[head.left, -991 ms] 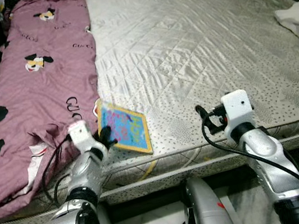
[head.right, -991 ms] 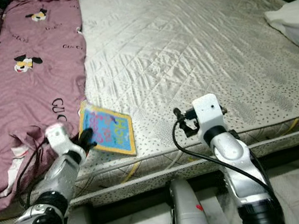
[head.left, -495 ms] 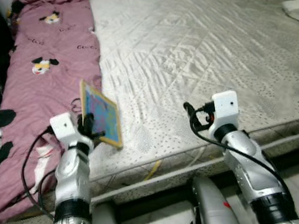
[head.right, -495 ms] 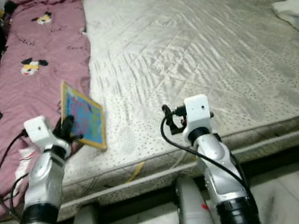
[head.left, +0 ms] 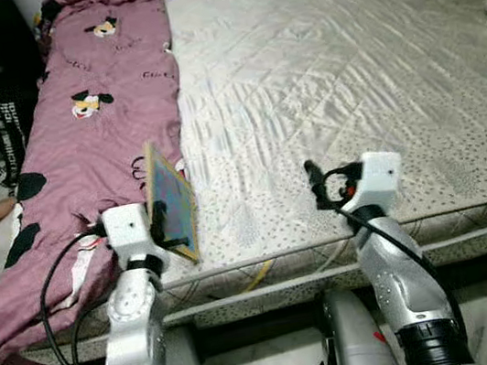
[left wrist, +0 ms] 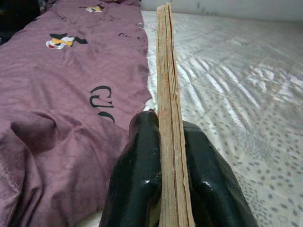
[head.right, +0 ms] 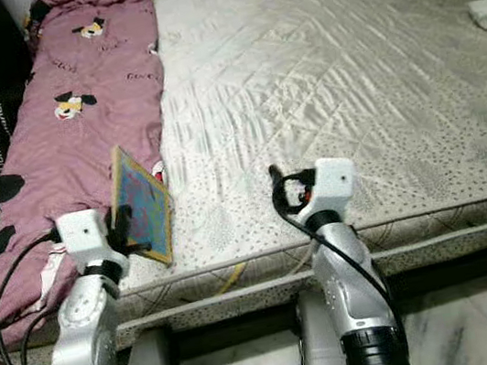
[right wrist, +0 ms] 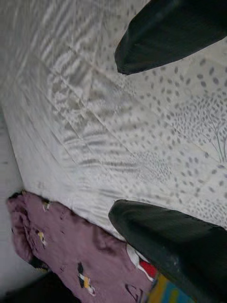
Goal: Clean up the room
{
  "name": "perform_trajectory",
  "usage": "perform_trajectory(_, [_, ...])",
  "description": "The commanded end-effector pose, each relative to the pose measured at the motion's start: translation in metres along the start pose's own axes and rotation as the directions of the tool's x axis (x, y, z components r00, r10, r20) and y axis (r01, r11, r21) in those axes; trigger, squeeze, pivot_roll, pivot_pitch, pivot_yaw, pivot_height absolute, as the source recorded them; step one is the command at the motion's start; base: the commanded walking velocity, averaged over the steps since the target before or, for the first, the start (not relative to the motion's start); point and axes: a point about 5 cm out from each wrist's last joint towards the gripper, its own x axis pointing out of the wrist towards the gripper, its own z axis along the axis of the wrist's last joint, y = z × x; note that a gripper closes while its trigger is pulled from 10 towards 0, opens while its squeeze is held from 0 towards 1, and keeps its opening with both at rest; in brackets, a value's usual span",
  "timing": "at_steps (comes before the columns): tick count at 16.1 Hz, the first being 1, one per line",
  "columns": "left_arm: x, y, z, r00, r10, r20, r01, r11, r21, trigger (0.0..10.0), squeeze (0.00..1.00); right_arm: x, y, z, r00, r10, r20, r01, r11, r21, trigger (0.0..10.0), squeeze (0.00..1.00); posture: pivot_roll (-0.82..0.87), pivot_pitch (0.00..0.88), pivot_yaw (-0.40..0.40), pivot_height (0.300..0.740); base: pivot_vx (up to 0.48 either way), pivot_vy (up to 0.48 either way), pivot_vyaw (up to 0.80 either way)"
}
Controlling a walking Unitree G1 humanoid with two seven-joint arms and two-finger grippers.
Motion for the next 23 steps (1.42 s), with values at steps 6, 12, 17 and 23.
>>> perform_trajectory(6, [0.001,-0.008,0.012,1.0,-0.014,-0.001,0.014,0.999,0.038,10.0,0.0,0.014,0.001,0.015,0.998,-0.016,0.06,0.016,1.0,-0.001,10.0,0.0,0.03,0.0,0.05,0.649,0.0,0.0,0.0])
perform_trajectory(12, [0.0,-0.011,0.007,0.999,-0.046,-0.028,0.047,0.998,0.05,10.0,0.0,0.013,-0.008,0.017,0.996,-0.057,0.075,0.06,0.997,-0.04,10.0,0.0,0.02,0.0,0.048,0.727,0.0,0.0,0.0])
perform_trajectory(17, [-0.005,-0.006,-0.001,0.998,-0.052,-0.041,0.057,0.989,0.134,10.0,0.0,0.002,-0.018,0.006,0.996,-0.084,0.043,0.087,0.992,-0.087,10.0,0.0,0.02,0.0,0.049,0.74,0.0,0.0,0.0])
perform_trajectory(23, [-0.007,0.002,-0.002,0.998,-0.067,-0.02,0.069,0.965,0.251,10.0,0.0,-0.005,-0.012,-0.009,0.998,-0.06,0.002,0.06,0.992,-0.113,10.0,0.0,0.03,0.0,0.042,0.74,0.0,0.0,0.0])
